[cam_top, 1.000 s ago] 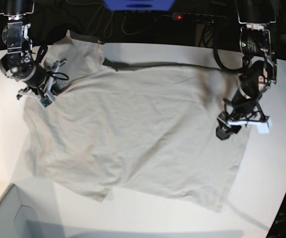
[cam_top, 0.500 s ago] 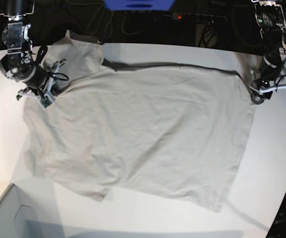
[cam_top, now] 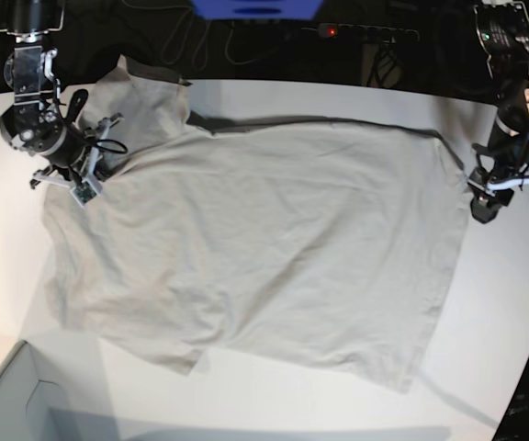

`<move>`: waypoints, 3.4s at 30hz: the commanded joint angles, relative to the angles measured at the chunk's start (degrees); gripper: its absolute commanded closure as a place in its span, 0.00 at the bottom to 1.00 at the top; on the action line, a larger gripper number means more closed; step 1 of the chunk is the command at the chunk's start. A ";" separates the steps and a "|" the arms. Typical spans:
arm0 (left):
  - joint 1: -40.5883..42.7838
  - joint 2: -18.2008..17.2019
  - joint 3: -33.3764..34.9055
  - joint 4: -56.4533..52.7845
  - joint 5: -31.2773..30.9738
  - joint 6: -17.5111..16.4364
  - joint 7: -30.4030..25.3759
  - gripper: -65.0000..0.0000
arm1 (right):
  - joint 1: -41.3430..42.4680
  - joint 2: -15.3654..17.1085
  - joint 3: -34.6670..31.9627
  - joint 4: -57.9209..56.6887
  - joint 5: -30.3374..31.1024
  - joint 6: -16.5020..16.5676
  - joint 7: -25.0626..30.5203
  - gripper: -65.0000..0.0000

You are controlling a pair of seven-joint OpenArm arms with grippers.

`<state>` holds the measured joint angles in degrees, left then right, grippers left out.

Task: Layout the t-shirt on the table in an organized manner, then fold the t-shirt properly
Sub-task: 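Pull the shirt edges apart with both grippers, stretching it wide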

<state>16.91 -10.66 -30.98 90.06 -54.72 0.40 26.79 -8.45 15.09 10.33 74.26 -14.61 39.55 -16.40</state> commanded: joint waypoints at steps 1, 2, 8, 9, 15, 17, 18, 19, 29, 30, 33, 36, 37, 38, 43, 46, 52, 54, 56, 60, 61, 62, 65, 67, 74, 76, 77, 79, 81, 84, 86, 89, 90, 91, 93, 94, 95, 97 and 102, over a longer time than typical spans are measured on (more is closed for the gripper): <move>-0.33 -0.73 -0.18 -0.79 -0.45 -0.10 -0.72 0.48 | -0.56 0.42 0.00 -0.19 -2.40 0.45 -3.33 1.00; -0.33 -0.73 -0.18 -2.02 -0.45 -0.10 -0.72 0.48 | -0.65 0.42 0.00 -0.19 -2.40 0.45 -3.33 1.00; -1.04 -0.82 -0.09 -8.52 -0.45 -0.36 -0.72 0.48 | -0.74 0.51 0.00 -0.19 -2.40 0.45 -3.42 1.00; -1.83 -0.82 -0.01 -9.31 -0.45 -0.45 -0.63 0.48 | -0.74 0.51 0.00 -0.19 -2.40 0.45 -3.42 1.00; -3.50 -0.82 2.89 -12.30 -0.45 -0.18 -0.72 0.48 | -0.83 0.51 0.00 -0.19 -2.40 0.45 -3.51 1.00; -3.59 -0.82 3.16 -12.48 -0.45 -0.18 -0.72 0.48 | -0.83 0.51 0.00 -0.19 -2.49 0.45 -3.51 1.00; -3.59 -0.82 3.16 -12.48 -0.45 -0.18 -0.72 0.48 | -0.83 0.51 0.00 -0.19 -2.49 0.45 -3.51 1.00; -3.59 -0.82 3.16 -12.48 -0.45 -0.18 -0.72 0.50 | -0.83 0.51 0.00 -0.19 -2.49 0.45 -3.51 1.00; -3.24 -1.34 2.63 -12.57 -0.80 -0.45 -0.72 1.00 | -0.83 0.51 0.00 -0.19 -2.49 0.45 -3.51 1.00; -3.06 -1.34 2.54 -12.39 -0.97 -0.45 -0.72 1.00 | -0.83 0.51 0.00 -0.19 -2.49 0.45 -3.51 1.00; -1.30 -0.82 0.52 -10.90 -1.06 -0.54 -0.72 1.00 | -0.83 0.51 0.00 -0.19 -2.49 0.45 -3.51 1.00; 1.16 1.38 -3.44 -8.70 -1.06 -0.62 -0.72 1.00 | -0.48 0.51 0.00 -0.19 -2.49 0.45 -3.51 1.00; 1.77 2.00 -5.02 -8.26 -1.06 -0.62 -0.72 1.00 | -0.39 0.51 0.00 -0.19 -2.49 0.45 -3.51 1.00; 2.48 2.52 -6.60 -8.00 -1.06 -0.62 -0.72 1.00 | -0.30 0.51 0.00 -0.19 -2.49 0.45 -3.51 1.00; 3.88 2.88 -9.41 -8.70 -1.06 -0.71 -0.37 0.94 | -0.30 0.51 0.00 -0.19 -2.49 0.45 -3.51 1.00; 4.59 3.05 -10.03 -7.73 -1.06 -0.71 3.68 0.70 | -0.39 0.51 0.00 -0.19 -2.49 0.45 -3.51 1.00; 4.50 5.25 -14.78 -4.48 -1.06 -0.71 7.46 0.36 | -0.74 0.51 0.00 0.33 -2.49 0.45 -3.51 1.00; 4.85 5.95 -16.27 -3.25 -1.06 -0.71 7.46 0.36 | -0.74 0.60 0.00 0.42 -2.49 0.45 -3.51 1.00; 5.12 6.04 -17.68 -1.40 -1.06 -0.71 7.54 0.36 | -1.71 0.60 1.76 2.27 -2.49 0.45 -3.51 1.00; 6.43 6.74 -19.87 2.55 -1.06 -0.71 7.54 0.36 | -5.22 0.34 5.10 10.80 -2.49 0.45 -3.42 1.00; 6.43 6.74 -20.05 3.52 -1.06 -0.71 7.54 0.36 | -5.93 0.34 5.63 12.82 -2.49 0.45 -3.42 1.00; 6.35 6.74 -20.05 4.22 -1.06 -0.71 7.54 0.36 | -6.45 0.34 6.07 14.31 -2.49 0.45 -3.42 1.00; 5.12 6.83 -19.87 6.33 -1.15 -0.71 7.54 0.36 | -6.45 0.34 7.30 15.46 -2.49 0.45 -3.51 1.00; 3.45 7.53 -18.82 6.51 -1.06 -0.71 7.54 0.36 | -6.37 0.34 7.74 15.28 -2.49 0.45 -3.51 1.00; -3.32 8.24 -6.42 -0.61 1.66 -0.10 7.28 0.36 | -1.88 0.25 7.30 6.40 -2.49 0.45 -3.51 1.00; -5.17 8.33 -3.61 -5.18 2.72 -0.10 7.02 0.36 | 0.14 0.25 7.30 2.88 -2.49 0.45 -3.42 1.00; -6.05 8.33 -2.82 -7.56 2.98 -0.10 6.93 0.36 | 0.93 0.25 7.39 1.57 -2.49 0.45 -3.42 1.00; -7.81 8.33 -2.64 -11.51 3.16 -0.10 6.93 0.36 | 2.07 0.42 7.47 -0.90 -2.49 0.45 -3.33 1.00; -9.39 7.97 -2.64 -14.85 4.04 -0.10 6.93 0.36 | 3.48 0.51 7.47 -2.92 -2.49 0.45 -3.24 1.00; -11.15 7.53 -2.64 -17.67 6.24 -0.10 6.93 0.36 | 3.92 0.51 7.30 -3.97 -2.49 0.45 -3.42 1.00; -11.50 6.57 -2.64 -18.11 7.47 -0.10 6.93 0.36 | 2.87 0.51 7.21 -3.62 -2.49 0.45 -3.42 1.00; -11.06 5.60 -2.91 -18.11 7.64 -0.18 6.93 0.36 | -0.56 0.42 7.04 -2.13 -2.49 0.45 -3.16 1.00; -10.88 4.72 -3.79 -18.11 7.47 -0.36 6.93 0.36 | -1.79 0.42 6.51 -0.63 -2.49 0.45 -3.16 1.00; -10.27 4.19 -4.75 -18.19 7.38 -0.45 6.93 0.36 | -3.46 0.42 5.98 1.04 -2.49 0.45 -3.16 1.00; -9.74 3.40 -6.78 -18.37 7.29 -0.54 6.93 0.36 | -7.33 0.51 5.45 4.99 -2.49 0.45 -3.16 1.00; -9.65 3.23 -8.01 -18.46 7.64 -0.54 7.10 0.36 | -9.18 0.42 5.45 7.10 -2.49 0.45 -3.07 1.00; -9.39 2.52 -9.41 -18.46 7.64 -0.54 7.28 0.36 | -10.76 0.42 5.01 9.21 -2.49 0.45 -3.07 1.00; -8.95 1.38 -11.17 -18.19 7.11 -0.62 7.54 0.36 | -13.93 0.42 3.87 13.87 -2.49 0.45 -3.07 1.00; -8.60 0.59 -11.61 -13.89 7.03 -0.62 7.54 0.36 | -17.62 0.51 3.87 24.86 -2.49 0.45 -3.16 1.00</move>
<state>9.04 -9.10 -42.48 74.74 -46.89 0.64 35.40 -26.22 14.79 13.82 98.32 -17.65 39.75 -20.32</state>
